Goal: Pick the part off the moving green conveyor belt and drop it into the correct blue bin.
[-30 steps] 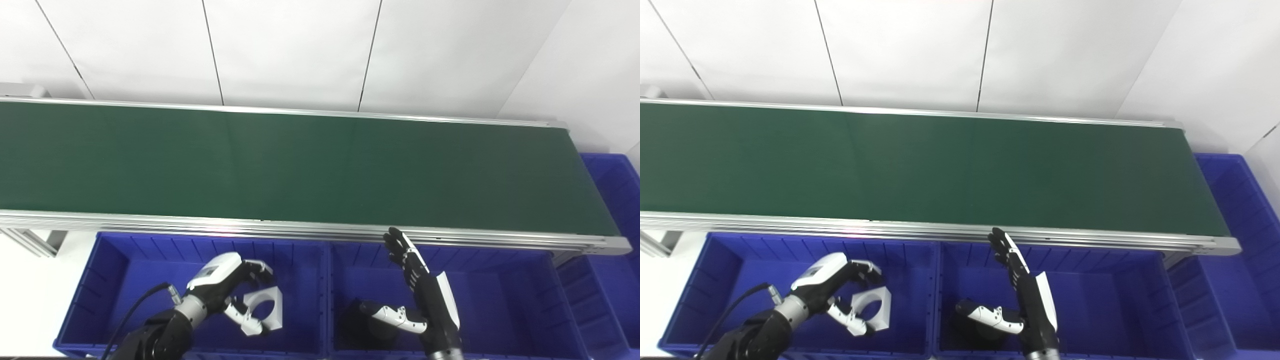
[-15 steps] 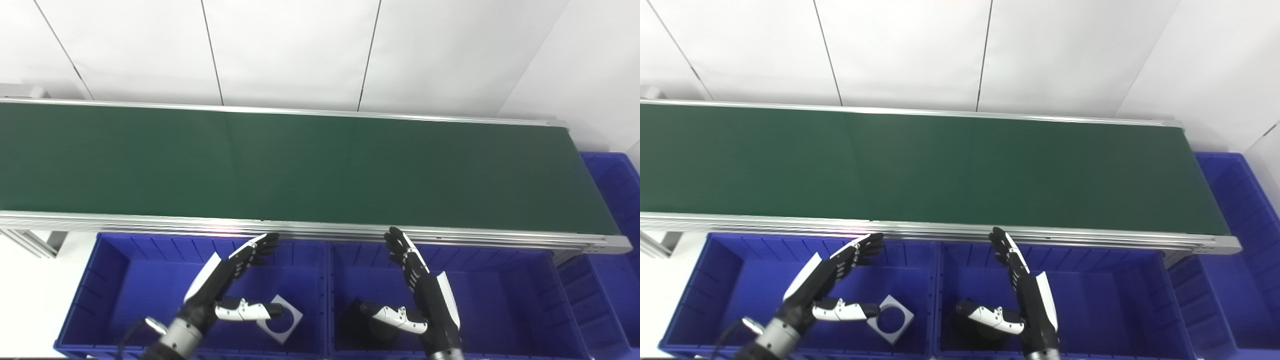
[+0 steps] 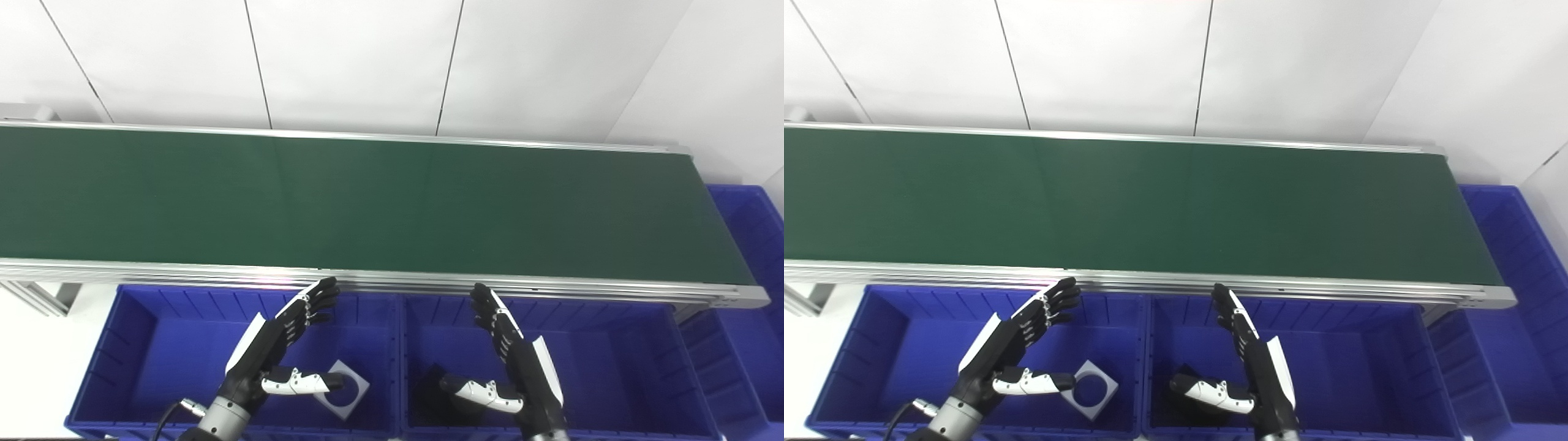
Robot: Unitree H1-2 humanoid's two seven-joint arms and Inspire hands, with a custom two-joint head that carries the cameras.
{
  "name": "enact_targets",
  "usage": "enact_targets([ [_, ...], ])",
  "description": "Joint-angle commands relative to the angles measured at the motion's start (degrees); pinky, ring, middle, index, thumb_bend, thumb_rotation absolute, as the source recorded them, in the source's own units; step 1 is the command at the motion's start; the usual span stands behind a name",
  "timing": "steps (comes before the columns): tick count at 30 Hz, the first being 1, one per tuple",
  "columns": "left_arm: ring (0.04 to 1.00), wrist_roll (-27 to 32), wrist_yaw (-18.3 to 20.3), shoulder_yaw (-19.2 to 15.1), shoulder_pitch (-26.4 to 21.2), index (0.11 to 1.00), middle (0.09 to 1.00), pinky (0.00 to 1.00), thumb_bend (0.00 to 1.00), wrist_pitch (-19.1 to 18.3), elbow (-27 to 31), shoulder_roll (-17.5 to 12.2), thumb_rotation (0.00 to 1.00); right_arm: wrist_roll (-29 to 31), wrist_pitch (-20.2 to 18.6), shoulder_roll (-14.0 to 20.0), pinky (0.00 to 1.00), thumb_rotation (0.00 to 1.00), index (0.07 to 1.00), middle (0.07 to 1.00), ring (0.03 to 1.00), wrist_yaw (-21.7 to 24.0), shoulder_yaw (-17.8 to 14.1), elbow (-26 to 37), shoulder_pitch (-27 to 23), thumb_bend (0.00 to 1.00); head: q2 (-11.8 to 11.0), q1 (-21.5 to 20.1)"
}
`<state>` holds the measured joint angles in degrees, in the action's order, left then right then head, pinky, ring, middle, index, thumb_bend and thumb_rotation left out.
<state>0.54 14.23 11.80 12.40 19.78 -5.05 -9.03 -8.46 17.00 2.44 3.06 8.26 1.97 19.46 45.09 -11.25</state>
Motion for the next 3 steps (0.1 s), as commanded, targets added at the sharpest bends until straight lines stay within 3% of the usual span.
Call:
enact_targets([
  [1, 0.897, 0.38, 0.13, -0.24, -1.07, 0.915, 0.913, 0.86, 0.83, 2.47, 0.95, 0.28, 0.34, 0.35, -0.67, 0.04, 0.92, 0.39, 0.947, 0.942, 0.945, 0.37, 0.2, 1.97, -0.32, 0.93, 0.08, 0.03],
  [3, 0.9, 0.22, -0.12, -0.45, -1.28, 0.916, 0.914, 0.86, 0.82, 3.01, 0.56, 0.46, 0.34, -0.08, -0.6, 0.14, 0.91, 0.4, 0.946, 0.942, 0.943, 0.21, 0.29, 1.84, -0.45, 0.93, 0.03, 0.13],
])
